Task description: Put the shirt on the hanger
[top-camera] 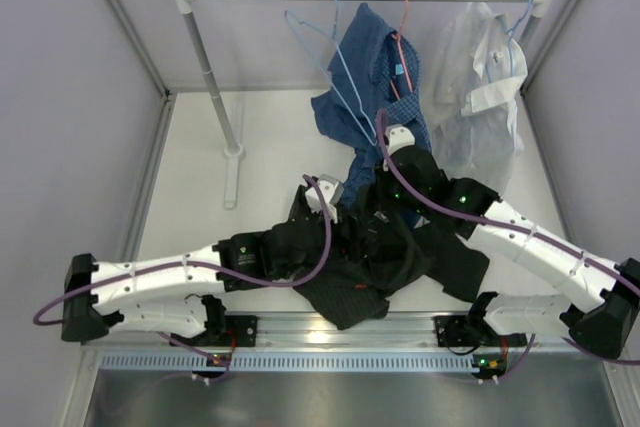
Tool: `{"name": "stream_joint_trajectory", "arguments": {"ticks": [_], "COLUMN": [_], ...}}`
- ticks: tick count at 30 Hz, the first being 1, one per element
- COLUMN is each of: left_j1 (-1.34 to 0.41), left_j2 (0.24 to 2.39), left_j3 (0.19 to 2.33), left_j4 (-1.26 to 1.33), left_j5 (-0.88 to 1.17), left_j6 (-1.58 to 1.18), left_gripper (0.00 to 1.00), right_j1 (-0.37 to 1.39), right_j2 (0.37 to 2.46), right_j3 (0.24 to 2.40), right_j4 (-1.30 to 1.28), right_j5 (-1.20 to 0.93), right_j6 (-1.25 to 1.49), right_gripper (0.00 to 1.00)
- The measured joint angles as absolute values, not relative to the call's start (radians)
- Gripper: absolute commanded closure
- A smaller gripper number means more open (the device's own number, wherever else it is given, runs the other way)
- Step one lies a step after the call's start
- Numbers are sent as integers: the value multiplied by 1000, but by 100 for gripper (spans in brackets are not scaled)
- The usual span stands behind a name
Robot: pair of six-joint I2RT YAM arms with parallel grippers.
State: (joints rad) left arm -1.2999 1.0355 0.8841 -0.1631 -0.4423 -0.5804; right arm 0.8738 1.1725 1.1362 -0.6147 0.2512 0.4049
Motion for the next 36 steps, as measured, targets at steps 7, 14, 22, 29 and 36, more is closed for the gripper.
{"name": "stream_joint_trajectory", "arguments": {"ticks": [7, 14, 22, 29, 36], "left_j1": [-1299, -1299, -1294, -1270, -1264], "left_j2": [1227, 1295, 1304, 1326, 1311], "left_j3": [884, 884, 885, 885, 885], "left_j4": [-34, -22, 2, 6, -9], "left_j5": [-550, -691, -752, -757, -729], "left_j6": [-564, -568, -564, -556, -553], "left_gripper": [34, 48, 53, 86, 99], "right_j1": [891, 913, 934, 936, 936], "right_j2": [1171, 1165, 1160, 1160, 1161], "right_j3": [1140, 1140, 1140, 1139, 1139], "right_j4": [-615, -614, -612, -606, -606], "right_j5": [253, 254, 252, 257, 293], "right_j6": [406, 406, 413, 431, 440], "right_gripper": [100, 100, 100, 100, 100]}}
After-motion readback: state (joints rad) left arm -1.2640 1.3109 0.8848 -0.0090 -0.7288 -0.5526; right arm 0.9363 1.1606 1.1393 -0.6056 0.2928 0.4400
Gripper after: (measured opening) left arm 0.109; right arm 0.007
